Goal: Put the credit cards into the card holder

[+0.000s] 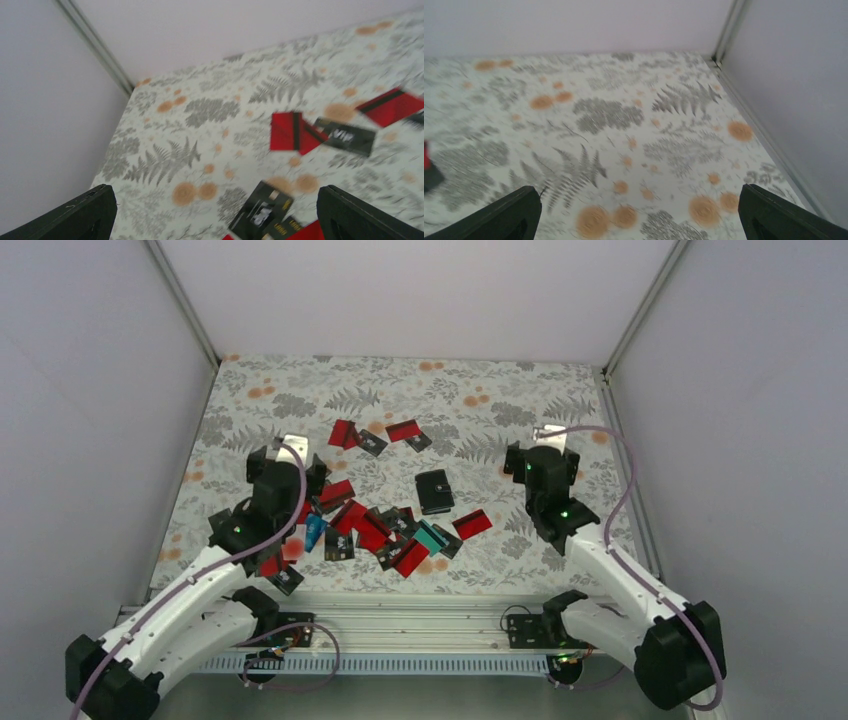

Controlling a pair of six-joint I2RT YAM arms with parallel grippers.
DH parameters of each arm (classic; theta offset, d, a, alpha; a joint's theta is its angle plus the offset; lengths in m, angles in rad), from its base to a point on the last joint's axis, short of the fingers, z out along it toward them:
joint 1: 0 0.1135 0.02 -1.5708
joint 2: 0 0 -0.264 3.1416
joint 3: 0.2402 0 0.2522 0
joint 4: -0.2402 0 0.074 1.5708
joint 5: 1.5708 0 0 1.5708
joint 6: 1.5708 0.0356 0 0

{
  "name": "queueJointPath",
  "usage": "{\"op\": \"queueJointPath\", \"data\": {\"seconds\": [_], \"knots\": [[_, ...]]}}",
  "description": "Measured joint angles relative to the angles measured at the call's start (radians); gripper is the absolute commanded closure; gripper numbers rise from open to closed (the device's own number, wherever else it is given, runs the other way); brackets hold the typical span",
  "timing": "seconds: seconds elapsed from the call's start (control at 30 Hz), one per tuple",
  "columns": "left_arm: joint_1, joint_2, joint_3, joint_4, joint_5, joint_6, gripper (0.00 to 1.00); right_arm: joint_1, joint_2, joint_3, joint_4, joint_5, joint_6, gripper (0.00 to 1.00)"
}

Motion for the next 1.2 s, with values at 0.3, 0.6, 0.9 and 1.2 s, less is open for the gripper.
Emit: {"op": "queueJointPath", "data": {"seconds": [0.3, 0.6, 0.9, 1.2], "knots": [[0.144, -0.005, -0.207, 0.285, 0.020, 0.063, 0.00, -0.156, -0.019, -0.284, 0.298, -0.129, -0.114, 0.00], [0.295, 0.182, -0.420, 0.660, 0.031, 0.015, 0.00, -0.300, 0.193, -0.367, 0.644, -0.290, -0.140, 0.00], [0.417, 0.447, -0.470, 1.038, 0.252, 0.046, 0.00, -0.407, 0.409, -0.330, 0.903, -0.500, -0.156, 0.00], [0.537, 0.710, -0.389, 1.324, 0.462, 0.081, 0.00, -0.439, 0.509, -0.332, 1.078, -0.650, -0.166, 0.00]]}}
